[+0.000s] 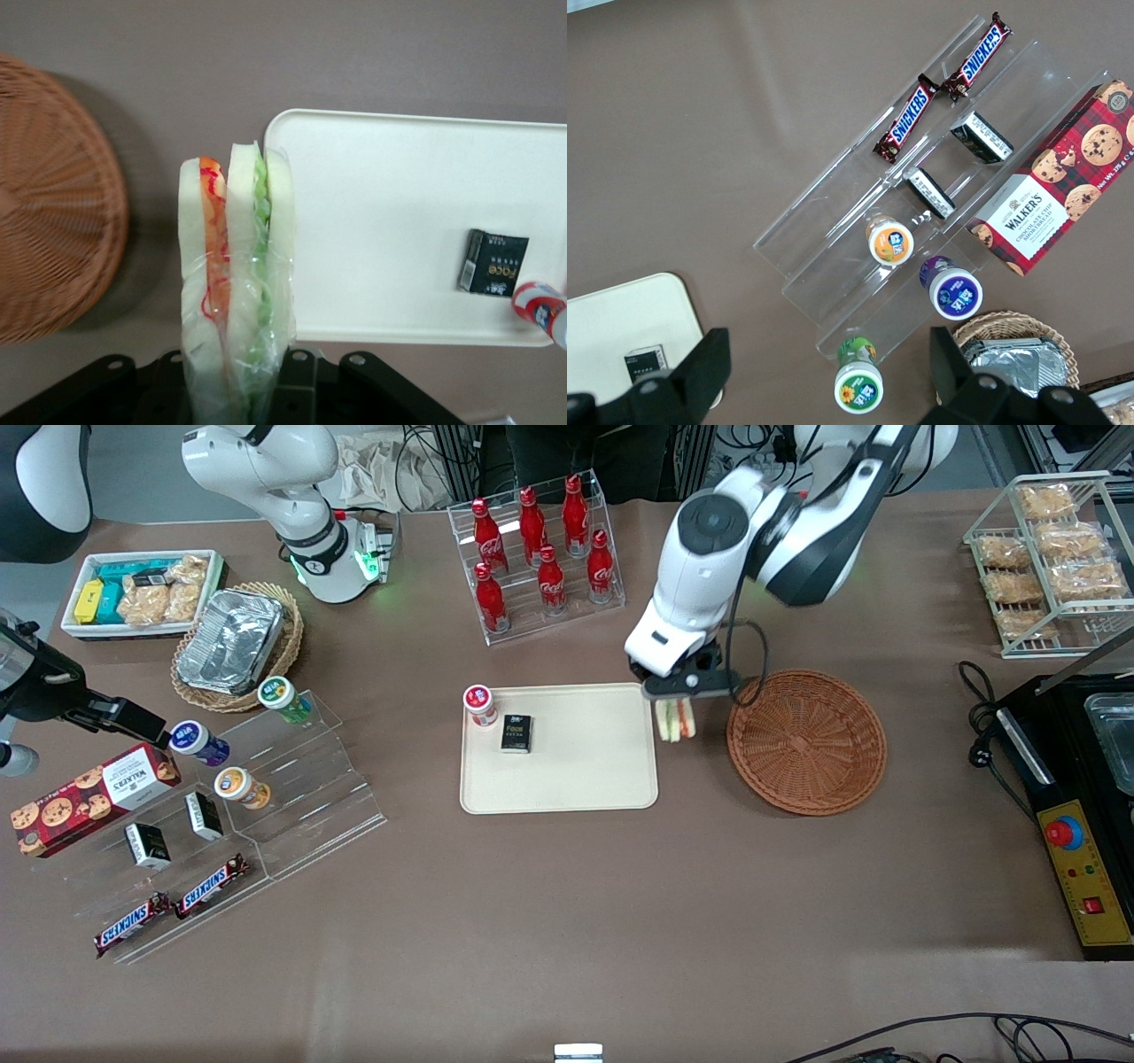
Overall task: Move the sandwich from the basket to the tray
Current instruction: 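Carry the sandwich with the left gripper over to the white tray, then lower the sandwich onto the tray and open the left gripper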
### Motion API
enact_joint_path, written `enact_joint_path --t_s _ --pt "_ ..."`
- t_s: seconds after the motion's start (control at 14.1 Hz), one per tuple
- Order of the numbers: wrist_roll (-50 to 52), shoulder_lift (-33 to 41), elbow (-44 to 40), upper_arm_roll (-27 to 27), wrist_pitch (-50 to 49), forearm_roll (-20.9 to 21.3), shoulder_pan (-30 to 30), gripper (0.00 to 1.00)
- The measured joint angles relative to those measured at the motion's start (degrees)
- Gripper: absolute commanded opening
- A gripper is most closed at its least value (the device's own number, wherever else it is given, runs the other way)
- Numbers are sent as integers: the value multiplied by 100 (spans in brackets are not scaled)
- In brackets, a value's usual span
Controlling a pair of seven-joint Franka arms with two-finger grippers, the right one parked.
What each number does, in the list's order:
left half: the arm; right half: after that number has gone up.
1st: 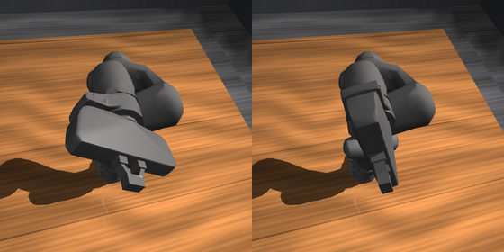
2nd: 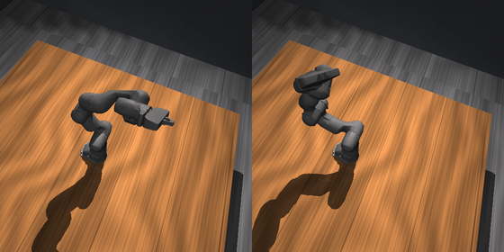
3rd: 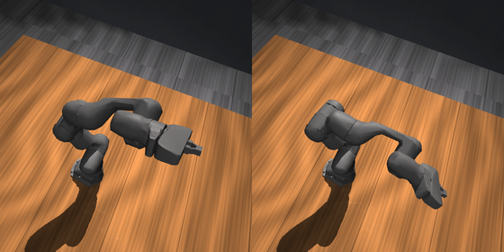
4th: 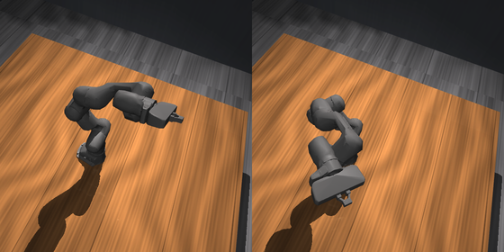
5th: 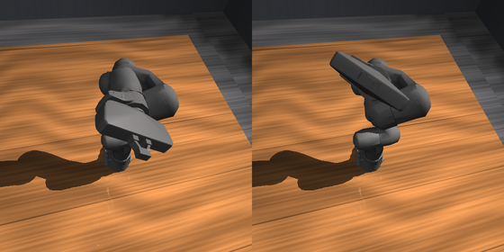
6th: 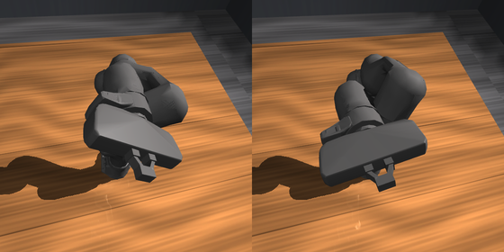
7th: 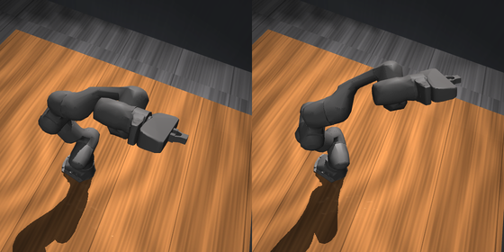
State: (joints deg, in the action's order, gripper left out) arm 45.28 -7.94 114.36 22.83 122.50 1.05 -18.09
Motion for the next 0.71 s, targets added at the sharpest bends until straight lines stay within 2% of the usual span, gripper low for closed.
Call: enact_joint_path --t_s 0.21,0.5,0.71 --pt "-51 -537 312 -2 919 99 -114 0" --pt "-53 -1149 379 -3 1390 837 -296 0" --pt "-53 -1527 383 -6 1767 928 -379 0"
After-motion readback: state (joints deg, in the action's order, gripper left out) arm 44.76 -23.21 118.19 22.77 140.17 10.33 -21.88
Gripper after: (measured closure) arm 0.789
